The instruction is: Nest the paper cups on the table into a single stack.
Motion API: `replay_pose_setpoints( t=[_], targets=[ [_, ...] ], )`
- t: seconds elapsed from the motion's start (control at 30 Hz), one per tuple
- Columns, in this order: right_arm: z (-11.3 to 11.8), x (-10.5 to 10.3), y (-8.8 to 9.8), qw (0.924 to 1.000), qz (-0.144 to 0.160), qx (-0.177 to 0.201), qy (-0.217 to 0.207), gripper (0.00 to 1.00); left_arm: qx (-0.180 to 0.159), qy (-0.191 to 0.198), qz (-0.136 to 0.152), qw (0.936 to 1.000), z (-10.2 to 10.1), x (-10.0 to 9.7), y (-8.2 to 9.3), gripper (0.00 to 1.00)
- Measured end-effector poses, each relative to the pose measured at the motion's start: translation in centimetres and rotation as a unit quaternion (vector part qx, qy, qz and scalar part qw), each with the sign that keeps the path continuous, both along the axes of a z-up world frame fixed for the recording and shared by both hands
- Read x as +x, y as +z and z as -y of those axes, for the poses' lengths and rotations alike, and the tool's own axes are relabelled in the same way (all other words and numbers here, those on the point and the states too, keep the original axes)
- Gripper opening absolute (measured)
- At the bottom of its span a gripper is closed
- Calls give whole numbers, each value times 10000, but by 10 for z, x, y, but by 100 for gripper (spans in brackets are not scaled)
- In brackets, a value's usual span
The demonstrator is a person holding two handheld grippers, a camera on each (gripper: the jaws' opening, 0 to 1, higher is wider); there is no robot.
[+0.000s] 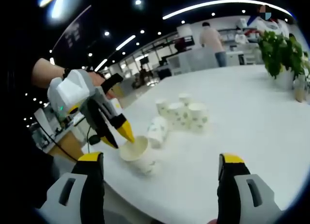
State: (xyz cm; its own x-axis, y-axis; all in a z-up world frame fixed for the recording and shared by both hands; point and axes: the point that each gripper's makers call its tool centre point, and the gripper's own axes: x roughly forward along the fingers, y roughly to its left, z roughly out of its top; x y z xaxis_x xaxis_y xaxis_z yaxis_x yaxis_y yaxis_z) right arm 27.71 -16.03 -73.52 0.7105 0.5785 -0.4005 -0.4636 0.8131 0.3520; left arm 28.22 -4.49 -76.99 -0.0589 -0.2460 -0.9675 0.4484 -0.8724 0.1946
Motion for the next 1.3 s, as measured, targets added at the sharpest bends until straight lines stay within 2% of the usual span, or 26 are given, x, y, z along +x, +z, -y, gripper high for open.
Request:
replay_pose_setpoints(
  t=[0.13, 0.23, 0.43, 0.5, 0.57, 0.7, 0.8, 0.87, 0.97, 1.03, 1.17, 1.2, 1.27, 1.3],
  targets=[
    [0, 0, 0, 10000, -9, -12, -1, 97, -74, 237, -76, 9997, -2, 1, 1, 38],
    [-1, -1, -2, 10000, -32, -38, 22, 97, -144, 578, -277, 9978, -3, -3, 4, 45],
    [-3, -2, -3, 9999, -68, -59, 77, 97, -311, 831, -387, 9953, -2, -5, 6, 55],
    [-3, -2, -3, 9999, -73, -75, 92, 97, -533, 1041, -451, 9921, 3, -5, 7, 64],
    [-3, -2, -3, 9999, -90, -80, 86, 98, -662, 1113, -310, 9911, 5, 1, 10, 72],
    [-3, -3, -4, 9999, -96, -100, 99, 98, -812, 1188, -374, 9889, 7, 0, 15, 77],
    [-4, -3, -4, 9998, -104, -112, 109, 98, -883, 1469, -581, 9835, 7, -2, 17, 87],
    [-4, -3, -5, 9998, -115, -122, 126, 98, -943, 1566, -576, 9815, 8, 0, 16, 95],
    [-5, -3, -5, 9998, -118, -121, 138, 98, -924, 1610, -561, 9810, 4, 0, 15, 94],
    [-5, -4, -5, 9997, -121, -129, 152, 98, -1017, 1706, -637, 9780, 5, -2, 16, 96],
    [-6, -4, -5, 9997, -124, -143, 170, 98, -1187, 2050, -812, 9681, 6, -2, 21, 96],
    [-7, -4, -5, 9997, -129, -146, 176, 98, -1240, 2247, -926, 9621, 5, -1, 21, 96],
    [-8, -4, -5, 9996, -144, -144, 193, 98, -1355, 2487, -973, 9541, 5, 3, 23, 97],
    [-9, -3, -5, 9996, -146, -154, 201, 98, -1436, 2646, -1016, 9482, 5, 4, 25, 97]
  ],
)
